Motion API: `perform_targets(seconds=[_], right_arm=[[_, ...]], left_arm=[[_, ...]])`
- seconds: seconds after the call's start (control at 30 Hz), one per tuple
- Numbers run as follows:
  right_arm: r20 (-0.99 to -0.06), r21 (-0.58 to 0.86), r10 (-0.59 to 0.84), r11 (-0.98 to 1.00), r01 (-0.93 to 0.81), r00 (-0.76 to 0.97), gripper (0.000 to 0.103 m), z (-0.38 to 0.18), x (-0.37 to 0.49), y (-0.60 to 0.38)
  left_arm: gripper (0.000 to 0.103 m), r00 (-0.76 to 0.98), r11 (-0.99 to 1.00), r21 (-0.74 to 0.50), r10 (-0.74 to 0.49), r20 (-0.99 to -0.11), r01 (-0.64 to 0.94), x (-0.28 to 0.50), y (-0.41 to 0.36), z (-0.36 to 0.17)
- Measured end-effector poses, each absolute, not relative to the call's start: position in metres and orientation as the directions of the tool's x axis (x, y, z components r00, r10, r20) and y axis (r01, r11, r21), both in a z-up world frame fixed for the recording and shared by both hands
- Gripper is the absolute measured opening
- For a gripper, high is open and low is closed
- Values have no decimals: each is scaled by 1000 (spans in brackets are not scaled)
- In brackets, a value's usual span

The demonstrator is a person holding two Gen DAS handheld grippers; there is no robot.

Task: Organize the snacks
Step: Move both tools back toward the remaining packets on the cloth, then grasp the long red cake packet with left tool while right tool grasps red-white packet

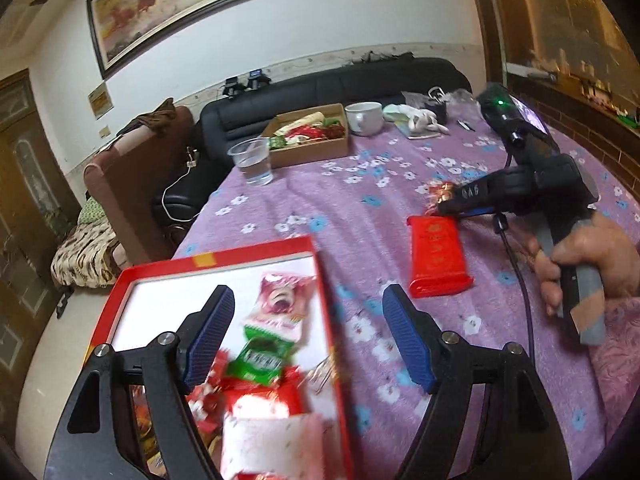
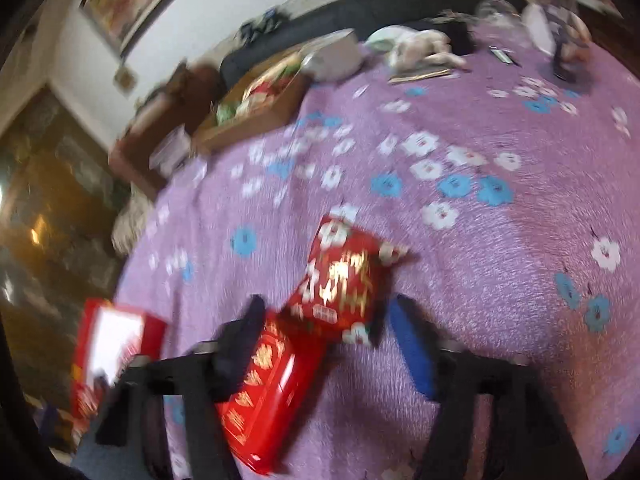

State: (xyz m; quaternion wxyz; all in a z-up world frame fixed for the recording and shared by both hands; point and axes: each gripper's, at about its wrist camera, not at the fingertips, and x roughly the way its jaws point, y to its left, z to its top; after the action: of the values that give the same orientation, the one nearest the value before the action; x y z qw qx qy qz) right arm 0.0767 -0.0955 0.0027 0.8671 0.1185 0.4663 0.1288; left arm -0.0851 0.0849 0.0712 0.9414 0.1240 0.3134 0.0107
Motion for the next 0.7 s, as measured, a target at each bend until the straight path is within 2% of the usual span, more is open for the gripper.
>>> perform_targets(seconds=[0.03, 0.1, 0.23, 0.4, 0.43, 0.57, 0.6, 0.63, 0.7], right_arm=[[-777, 339, 344, 934, -110, 527, 12, 1, 78, -97], [-761, 410, 386, 909, -75, 521, 11, -1, 81, -110], [-732, 488, 436, 872, -44, 524, 0, 0, 83, -133], [-719, 536, 449, 844, 12, 530, 0, 2, 87, -163], [-712, 562, 472, 827, 20, 521, 5, 1, 89, -169], [-653, 642, 531, 766, 24, 539, 8, 5, 89, -177], [-646, 650, 541, 760, 16, 539, 16, 7, 89, -176], [-636, 660, 551, 751, 11, 540, 30, 7, 88, -175], [-620, 670, 555, 742, 7, 554, 46, 9, 86, -173]], left_arm=[[77, 797, 965, 254, 105, -594, 62, -78, 80, 70], [77, 790, 962, 262, 105, -604, 73, -68, 73, 70], [77, 762, 957, 258, 69, -644, 132, -40, 51, 65], [77, 684, 942, 256, 40, -729, 218, -10, 21, 44], [77, 671, 941, 250, 35, -741, 227, -5, 17, 40], [77, 631, 940, 197, -23, -776, 277, 4, 5, 30], [77, 617, 936, 187, -40, -786, 298, 7, 3, 28], [77, 591, 928, 180, -52, -805, 327, 11, -1, 22], [77, 564, 920, 195, -33, -825, 340, 19, -7, 10]])
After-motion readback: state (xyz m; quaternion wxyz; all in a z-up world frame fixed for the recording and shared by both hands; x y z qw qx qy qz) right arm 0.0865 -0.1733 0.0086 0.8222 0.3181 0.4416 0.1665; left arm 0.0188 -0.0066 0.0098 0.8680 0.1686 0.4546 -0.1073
